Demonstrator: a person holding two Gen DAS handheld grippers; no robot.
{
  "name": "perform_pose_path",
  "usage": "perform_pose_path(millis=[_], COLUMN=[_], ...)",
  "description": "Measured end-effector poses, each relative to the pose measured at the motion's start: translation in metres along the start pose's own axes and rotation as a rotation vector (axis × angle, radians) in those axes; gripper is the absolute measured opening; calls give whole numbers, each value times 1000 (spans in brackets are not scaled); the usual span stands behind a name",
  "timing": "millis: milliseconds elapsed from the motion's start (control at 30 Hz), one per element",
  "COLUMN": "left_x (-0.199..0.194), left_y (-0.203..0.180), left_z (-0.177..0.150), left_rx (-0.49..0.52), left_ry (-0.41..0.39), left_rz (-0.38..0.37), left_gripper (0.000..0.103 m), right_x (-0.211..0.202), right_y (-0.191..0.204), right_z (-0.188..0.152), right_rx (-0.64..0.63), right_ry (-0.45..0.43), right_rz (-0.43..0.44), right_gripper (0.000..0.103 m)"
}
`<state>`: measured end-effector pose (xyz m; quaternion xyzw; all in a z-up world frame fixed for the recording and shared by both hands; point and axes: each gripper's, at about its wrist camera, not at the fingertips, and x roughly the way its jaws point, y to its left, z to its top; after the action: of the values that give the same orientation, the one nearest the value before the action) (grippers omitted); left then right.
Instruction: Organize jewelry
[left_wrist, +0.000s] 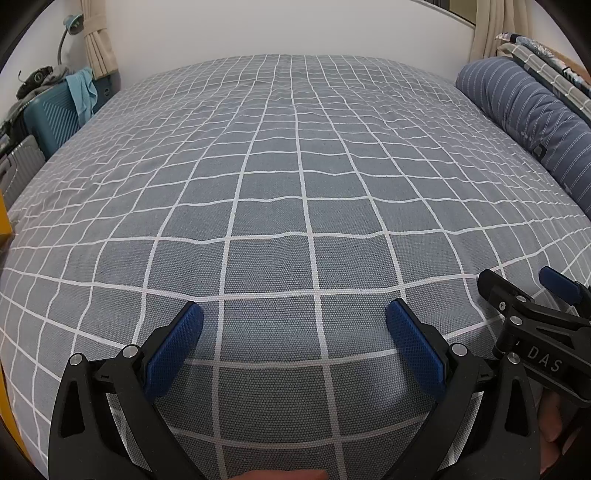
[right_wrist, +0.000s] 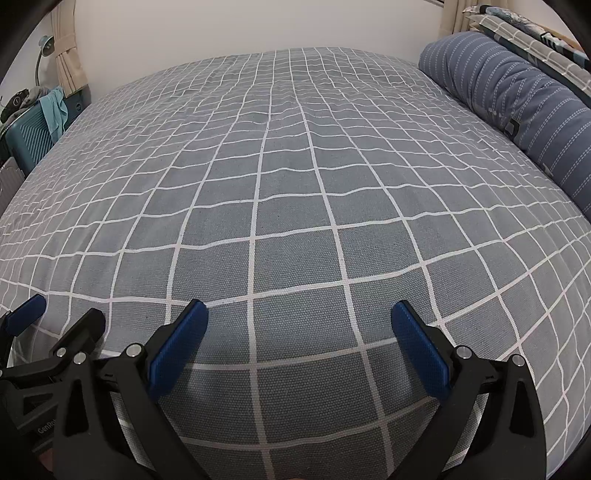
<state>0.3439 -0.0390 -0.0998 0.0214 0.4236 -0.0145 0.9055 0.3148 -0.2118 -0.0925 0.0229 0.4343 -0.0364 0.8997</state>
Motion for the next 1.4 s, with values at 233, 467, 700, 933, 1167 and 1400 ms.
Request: perform_pose_path(millis=[233,467,700,933,1167,1400], left_x=[0,-1,0,2,2,1], left_y=[0,0,-2,-6,-5,-5], left_z=[0,0,3,6,6,6], left_rx=[-1,0,3,19,18,18], left_ry=[0,-1,20,32,33,33], left_rz=[-1,2,-3,17,15,15], left_gripper=[98,98,98,98,98,98], right_x=[0,0,-1,2,2,2], right_y=[1,2,2,-1,0,0], right_z=[-1,-1,-1,2,2,2], right_rx=[0,-1,4,8,9,9], right_ry=[0,2,10,28,30,29], right_rz=[0,-3,3,19,17,17], right_gripper=[97,96,96,96,96,96])
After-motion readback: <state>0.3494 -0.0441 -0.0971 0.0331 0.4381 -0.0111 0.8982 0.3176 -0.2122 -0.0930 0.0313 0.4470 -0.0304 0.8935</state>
